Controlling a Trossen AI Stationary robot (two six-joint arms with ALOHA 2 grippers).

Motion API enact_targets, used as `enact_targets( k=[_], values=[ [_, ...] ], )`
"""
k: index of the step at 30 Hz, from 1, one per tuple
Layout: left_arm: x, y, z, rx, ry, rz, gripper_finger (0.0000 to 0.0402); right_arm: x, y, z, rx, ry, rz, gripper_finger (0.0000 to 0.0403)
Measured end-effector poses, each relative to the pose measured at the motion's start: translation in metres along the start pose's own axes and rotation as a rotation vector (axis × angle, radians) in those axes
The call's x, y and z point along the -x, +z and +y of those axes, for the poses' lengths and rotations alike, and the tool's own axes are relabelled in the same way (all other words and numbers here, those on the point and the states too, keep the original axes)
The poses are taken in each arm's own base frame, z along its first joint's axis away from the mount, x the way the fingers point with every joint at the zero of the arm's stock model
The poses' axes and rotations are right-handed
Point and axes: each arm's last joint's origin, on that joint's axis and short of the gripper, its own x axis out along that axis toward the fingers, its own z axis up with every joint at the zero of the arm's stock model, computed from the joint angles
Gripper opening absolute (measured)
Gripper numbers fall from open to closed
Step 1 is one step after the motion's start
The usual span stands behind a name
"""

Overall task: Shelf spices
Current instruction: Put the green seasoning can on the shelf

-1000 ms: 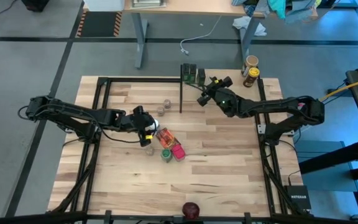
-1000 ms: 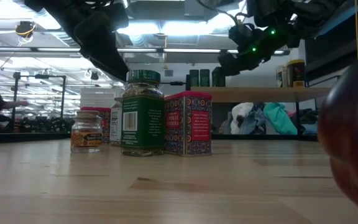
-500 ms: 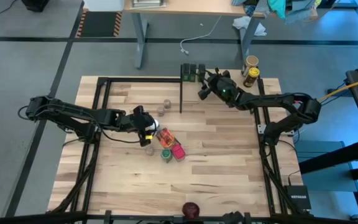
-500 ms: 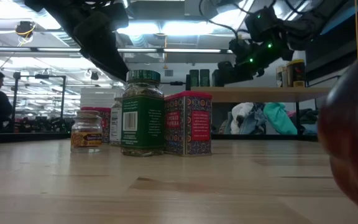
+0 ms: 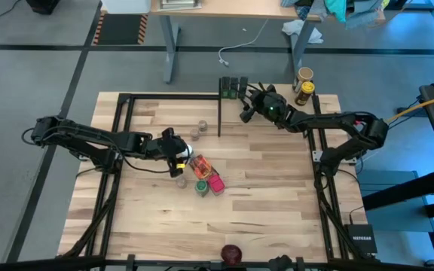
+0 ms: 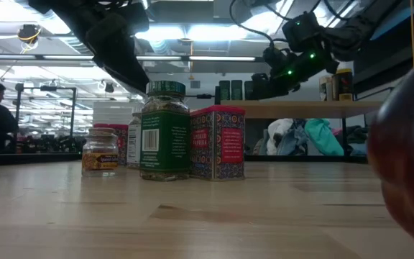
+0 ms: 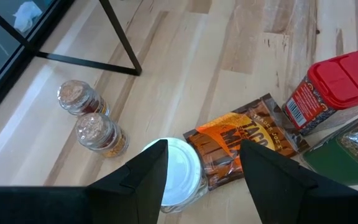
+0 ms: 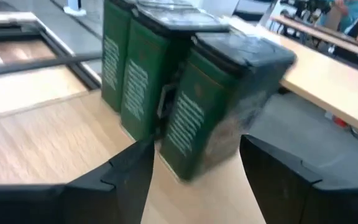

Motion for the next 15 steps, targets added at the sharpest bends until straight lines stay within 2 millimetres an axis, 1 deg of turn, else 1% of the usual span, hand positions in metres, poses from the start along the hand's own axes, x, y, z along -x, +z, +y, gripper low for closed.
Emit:
enact_targets(
  k=[4,7,9,15],
  values=[
    [0.0,0.0,0.0,0.0,-0.001,0.0,0.0194,0.015,0.008,-0.005,0.007,-0.047,0.019,0.0243],
    [0.0,0.0,0.0,0.002,0.0,-0.001,0.0194,0.02,0.016,-0.011,0.002,-0.14,-0.013,0.0243],
    [0.0,0.0,0.0,0.003,0.0,-0.002,0.0194,0.018,0.015,-0.018,0.008,-0.207,-0.004,0.0243],
    [0.0,0.001,0.0,0.003,-0.002,-0.013,0.0194,0.001,0.002,-0.034,-0.028,-0.23,0.026,0.0243]
  ],
)
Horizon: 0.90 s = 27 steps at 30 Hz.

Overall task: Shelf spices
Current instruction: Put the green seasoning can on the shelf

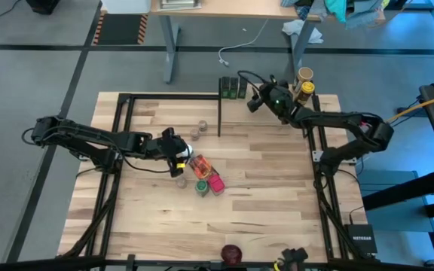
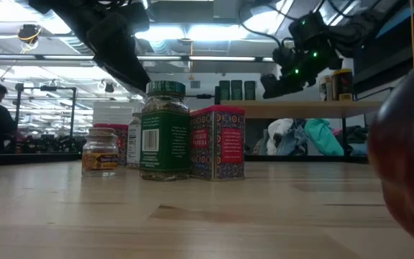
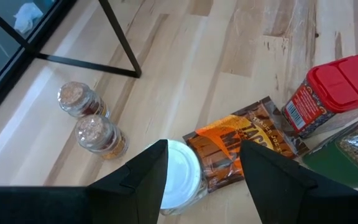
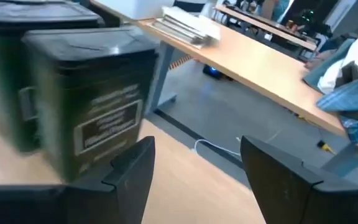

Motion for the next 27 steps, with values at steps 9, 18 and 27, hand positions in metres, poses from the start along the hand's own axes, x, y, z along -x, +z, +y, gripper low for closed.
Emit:
enact_targets(
  k=[9,18,27],
  values=[
    [0.0,0.002,0.0,-0.02,-0.003,-0.015,0.0194,-0.019,-0.005,-0.001,-0.094,0.051,-0.083,0.0243],
    [0.0,0.003,-0.001,-0.025,-0.005,-0.03,0.0194,-0.023,-0.01,0.008,-0.086,0.087,-0.089,0.0243],
    [0.0,0.003,-0.001,-0.023,-0.005,-0.03,0.0194,-0.024,-0.01,0.008,-0.079,0.118,-0.088,0.0243]
  ],
)
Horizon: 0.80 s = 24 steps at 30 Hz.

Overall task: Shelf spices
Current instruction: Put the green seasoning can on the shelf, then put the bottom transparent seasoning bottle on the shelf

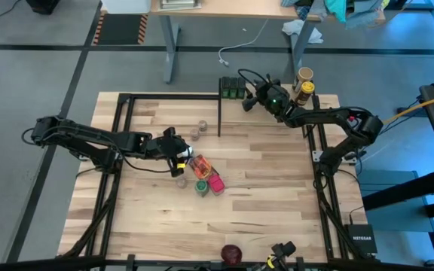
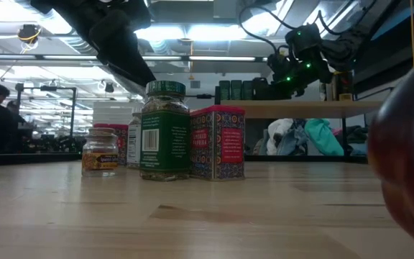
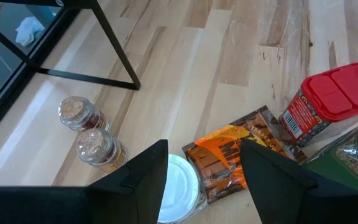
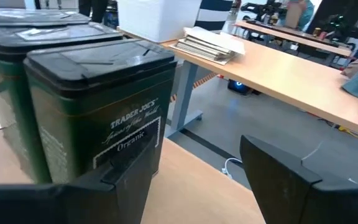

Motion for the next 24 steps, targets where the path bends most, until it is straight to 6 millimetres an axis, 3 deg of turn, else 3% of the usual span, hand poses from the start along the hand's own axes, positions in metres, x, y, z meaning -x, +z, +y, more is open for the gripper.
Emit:
enact_targets(
  k=[7,13,18,24],
  values=[
    [0.0,0.0,0.0,0.011,0.0,0.0,0.0194,0.008,0.008,-0.005,0.01,-0.083,0.006,0.0243],
    [0.0,0.0,0.0,0.024,0.0,0.001,0.0194,0.037,0.025,-0.004,0.036,-0.037,0.073,0.0243],
    [0.0,0.0,0.0,0.046,-0.001,0.0,0.0194,0.083,0.042,0.022,0.03,0.169,0.089,0.0243],
    [0.0,0.001,0.0,0.049,-0.001,-0.007,0.0194,0.135,0.05,0.068,0.007,0.506,0.079,0.0243]
  ],
)
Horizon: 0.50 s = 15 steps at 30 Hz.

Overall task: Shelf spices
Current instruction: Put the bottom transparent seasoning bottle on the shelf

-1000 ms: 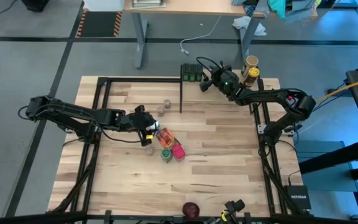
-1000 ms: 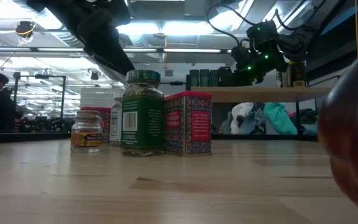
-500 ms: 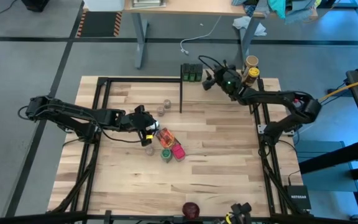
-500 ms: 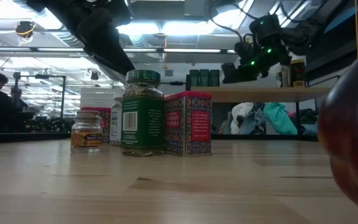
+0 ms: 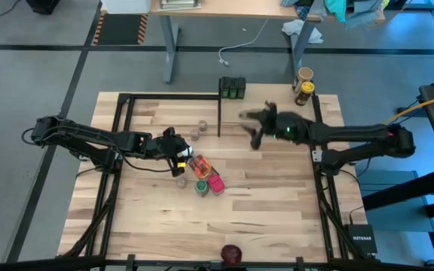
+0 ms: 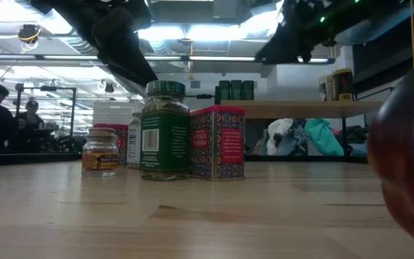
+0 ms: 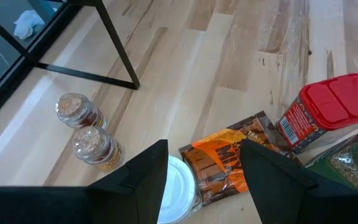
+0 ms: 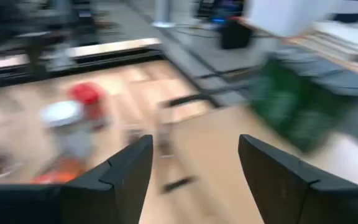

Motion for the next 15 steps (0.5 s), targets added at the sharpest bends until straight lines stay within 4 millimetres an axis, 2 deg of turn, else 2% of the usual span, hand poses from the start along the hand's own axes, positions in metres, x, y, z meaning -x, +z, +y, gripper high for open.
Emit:
enact_targets(
  k=[8,11,15],
  values=[
    [0.001,0.0,-0.002,-0.046,-0.006,0.001,0.0194,0.008,-0.02,0.074,0.093,0.276,0.013,0.0243],
    [0.001,-0.001,-0.004,-0.057,-0.015,0.003,0.0194,0.004,-0.029,0.092,0.114,0.323,0.019,0.0243],
    [0.001,-0.003,-0.005,-0.059,-0.02,0.007,0.0194,-0.008,-0.04,0.106,0.117,0.339,0.011,0.0243]
  ],
)
